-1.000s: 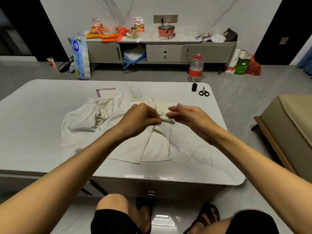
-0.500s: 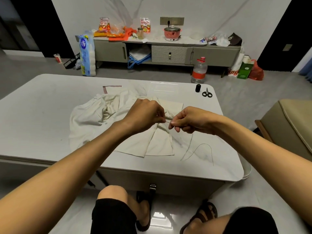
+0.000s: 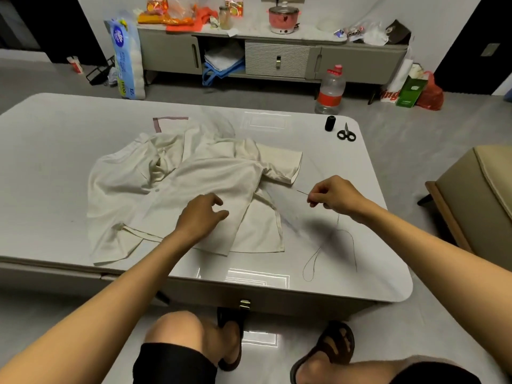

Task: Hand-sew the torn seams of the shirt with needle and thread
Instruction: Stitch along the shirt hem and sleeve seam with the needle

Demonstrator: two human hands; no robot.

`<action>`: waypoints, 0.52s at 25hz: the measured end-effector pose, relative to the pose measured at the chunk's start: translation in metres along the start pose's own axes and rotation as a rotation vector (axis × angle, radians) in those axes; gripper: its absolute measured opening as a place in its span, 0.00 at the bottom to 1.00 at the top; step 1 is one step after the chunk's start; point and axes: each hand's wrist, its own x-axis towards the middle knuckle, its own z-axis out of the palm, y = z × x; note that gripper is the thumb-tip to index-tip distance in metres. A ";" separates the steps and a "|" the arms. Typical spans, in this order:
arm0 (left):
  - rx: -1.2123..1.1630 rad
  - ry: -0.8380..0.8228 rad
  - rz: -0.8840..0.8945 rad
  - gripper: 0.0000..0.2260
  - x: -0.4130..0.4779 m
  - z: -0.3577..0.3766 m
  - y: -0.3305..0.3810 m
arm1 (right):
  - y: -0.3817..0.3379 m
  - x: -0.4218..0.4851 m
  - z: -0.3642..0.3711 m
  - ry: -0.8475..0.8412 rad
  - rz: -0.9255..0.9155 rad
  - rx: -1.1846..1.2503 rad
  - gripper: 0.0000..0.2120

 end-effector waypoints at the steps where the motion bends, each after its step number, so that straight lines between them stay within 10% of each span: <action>1: 0.015 -0.029 -0.038 0.16 0.010 0.016 -0.011 | 0.004 0.019 0.008 -0.014 -0.006 0.007 0.09; 13: 0.064 0.115 0.112 0.09 0.075 0.069 -0.029 | -0.010 0.156 0.089 -0.059 -0.333 0.048 0.06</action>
